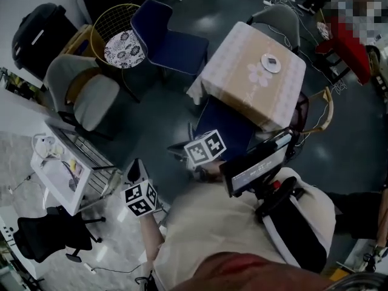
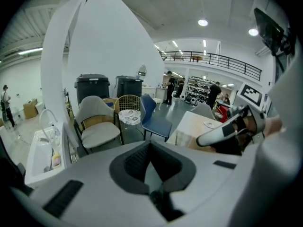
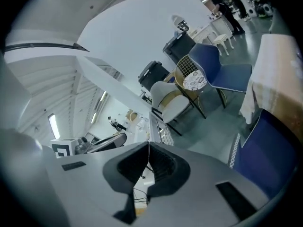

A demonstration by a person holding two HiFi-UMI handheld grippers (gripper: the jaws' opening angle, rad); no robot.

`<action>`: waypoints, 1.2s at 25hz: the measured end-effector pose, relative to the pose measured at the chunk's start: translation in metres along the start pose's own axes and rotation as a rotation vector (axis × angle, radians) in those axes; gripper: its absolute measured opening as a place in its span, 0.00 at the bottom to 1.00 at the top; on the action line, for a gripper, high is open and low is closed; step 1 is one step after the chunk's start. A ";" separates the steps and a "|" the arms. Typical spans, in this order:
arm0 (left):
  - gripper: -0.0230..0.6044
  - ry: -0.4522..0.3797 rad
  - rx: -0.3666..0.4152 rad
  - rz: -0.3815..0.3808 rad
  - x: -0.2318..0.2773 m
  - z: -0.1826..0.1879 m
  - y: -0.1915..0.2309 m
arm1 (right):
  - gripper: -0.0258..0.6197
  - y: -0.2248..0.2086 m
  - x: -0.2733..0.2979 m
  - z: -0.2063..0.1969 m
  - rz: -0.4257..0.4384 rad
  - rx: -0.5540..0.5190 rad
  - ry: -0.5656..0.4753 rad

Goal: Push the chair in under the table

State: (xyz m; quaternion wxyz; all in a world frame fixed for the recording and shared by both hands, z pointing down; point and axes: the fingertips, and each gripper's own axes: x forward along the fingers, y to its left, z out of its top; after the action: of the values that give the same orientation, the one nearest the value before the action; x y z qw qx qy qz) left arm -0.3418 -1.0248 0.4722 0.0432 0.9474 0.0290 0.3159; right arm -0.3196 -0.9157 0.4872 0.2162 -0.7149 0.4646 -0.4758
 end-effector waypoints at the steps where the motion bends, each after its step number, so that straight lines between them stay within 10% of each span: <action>1: 0.05 0.005 0.018 -0.014 0.008 0.009 -0.003 | 0.06 -0.003 0.002 0.010 0.001 -0.004 -0.006; 14: 0.05 0.092 0.208 -0.051 0.095 0.086 -0.027 | 0.06 -0.051 0.003 0.095 0.105 0.182 -0.102; 30: 0.05 0.082 0.322 -0.211 0.149 0.121 0.020 | 0.06 -0.066 0.036 0.140 -0.009 0.347 -0.302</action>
State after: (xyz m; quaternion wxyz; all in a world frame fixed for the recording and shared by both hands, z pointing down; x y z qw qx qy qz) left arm -0.1492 -1.0398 0.4664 -0.0774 0.9200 0.1798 0.3394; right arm -0.1618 -0.9345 0.4905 0.4008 -0.7322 0.3348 -0.4373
